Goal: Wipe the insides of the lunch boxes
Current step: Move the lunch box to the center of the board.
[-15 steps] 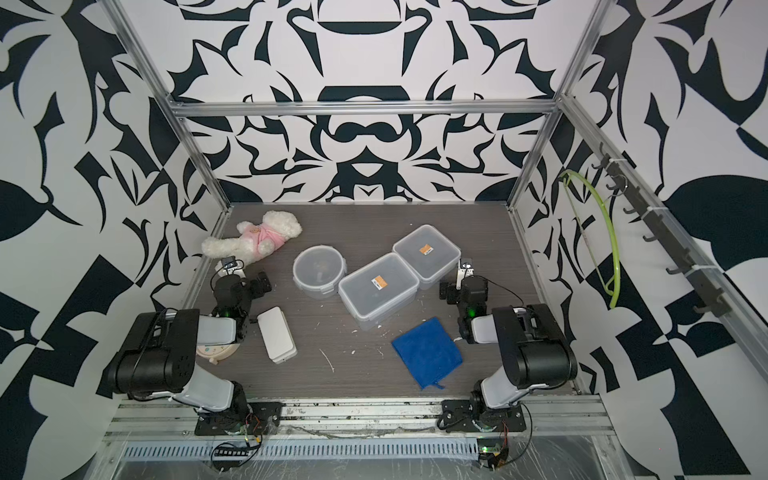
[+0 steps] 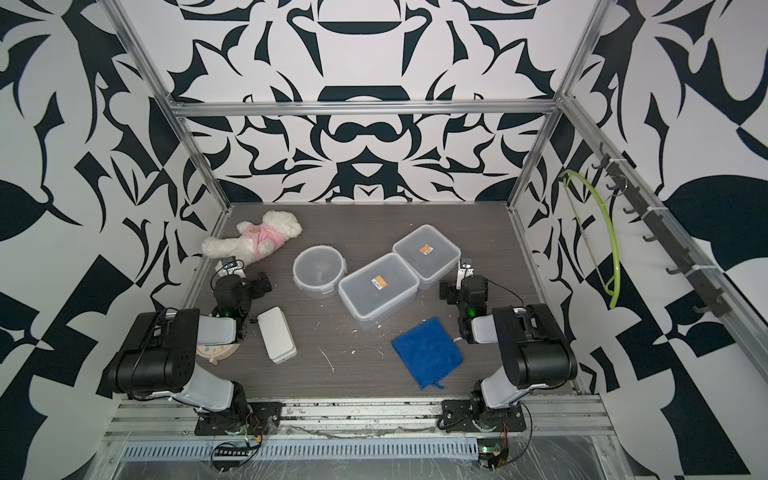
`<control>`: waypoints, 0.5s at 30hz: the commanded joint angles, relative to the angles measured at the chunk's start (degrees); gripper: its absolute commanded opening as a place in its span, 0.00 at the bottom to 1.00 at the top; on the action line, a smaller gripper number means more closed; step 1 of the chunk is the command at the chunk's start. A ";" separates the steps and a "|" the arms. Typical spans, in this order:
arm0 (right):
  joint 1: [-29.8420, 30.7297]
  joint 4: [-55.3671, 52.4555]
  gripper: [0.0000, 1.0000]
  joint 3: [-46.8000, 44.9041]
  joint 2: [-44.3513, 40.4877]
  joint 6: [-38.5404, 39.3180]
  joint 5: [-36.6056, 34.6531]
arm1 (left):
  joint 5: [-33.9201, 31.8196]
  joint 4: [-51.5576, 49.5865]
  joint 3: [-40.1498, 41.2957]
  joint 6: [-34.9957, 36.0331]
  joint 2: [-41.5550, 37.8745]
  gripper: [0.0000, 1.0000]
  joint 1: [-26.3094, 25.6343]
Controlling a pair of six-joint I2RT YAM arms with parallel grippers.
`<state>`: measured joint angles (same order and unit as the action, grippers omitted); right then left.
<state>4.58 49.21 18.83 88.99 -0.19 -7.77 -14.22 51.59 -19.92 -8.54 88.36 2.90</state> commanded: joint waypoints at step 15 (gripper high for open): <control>0.25 2.38 1.00 1.56 -0.26 0.22 -0.42 | -0.52 1.00 -0.99 0.45 0.21 1.00 0.20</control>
<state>4.58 49.21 18.83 88.99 -0.14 -7.75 -14.22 51.59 -19.92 -8.51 88.36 2.90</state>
